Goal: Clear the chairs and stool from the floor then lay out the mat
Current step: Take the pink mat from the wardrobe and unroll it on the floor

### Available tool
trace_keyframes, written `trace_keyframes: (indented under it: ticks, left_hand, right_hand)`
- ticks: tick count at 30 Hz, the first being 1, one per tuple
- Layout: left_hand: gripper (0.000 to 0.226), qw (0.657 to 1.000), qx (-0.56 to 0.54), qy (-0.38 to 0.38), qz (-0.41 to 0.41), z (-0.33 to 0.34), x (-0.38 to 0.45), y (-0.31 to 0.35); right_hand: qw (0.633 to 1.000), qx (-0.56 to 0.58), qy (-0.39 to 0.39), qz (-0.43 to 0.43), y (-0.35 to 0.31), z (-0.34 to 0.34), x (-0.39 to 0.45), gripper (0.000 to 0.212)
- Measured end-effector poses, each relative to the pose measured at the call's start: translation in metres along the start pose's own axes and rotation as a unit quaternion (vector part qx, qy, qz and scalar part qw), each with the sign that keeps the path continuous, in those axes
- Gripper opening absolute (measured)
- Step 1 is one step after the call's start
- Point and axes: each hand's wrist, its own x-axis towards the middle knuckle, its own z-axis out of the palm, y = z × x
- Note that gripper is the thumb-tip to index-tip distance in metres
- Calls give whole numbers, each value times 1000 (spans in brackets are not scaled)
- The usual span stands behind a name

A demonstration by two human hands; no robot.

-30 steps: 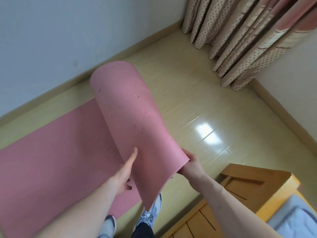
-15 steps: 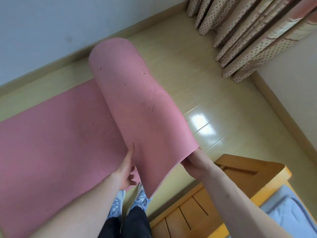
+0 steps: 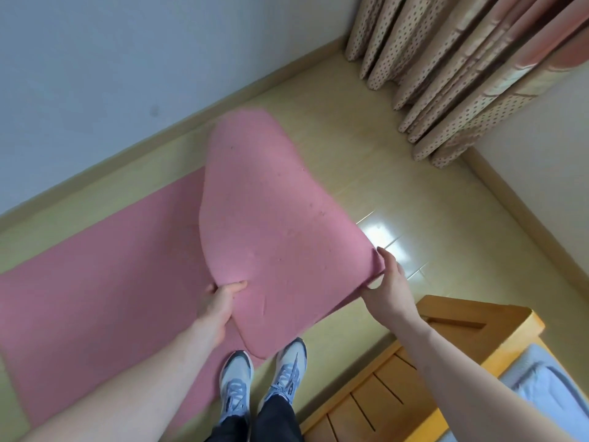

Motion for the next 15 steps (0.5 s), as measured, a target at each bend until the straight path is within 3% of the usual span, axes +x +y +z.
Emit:
trace_keyframes:
  ticks: [3,5,10,15]
  left_hand:
    - [28,998,10,-36,47,12,-19,36]
    - [29,996,16,-50,70,26,-26,48]
    - [32,987,56,-65,133,76,-48,63]
    - [25,963,136,-104,207,127,-70,95]
  right_hand:
    - [990,-109,-22,-82,3,-1,-10,91]
    - [979,-156,-53,-117,6,2,-14,96]
    - [967,-161,-113,-163,-1,14,-14,115]
    - [967,-150,-35,-203,14,-5,8,82]
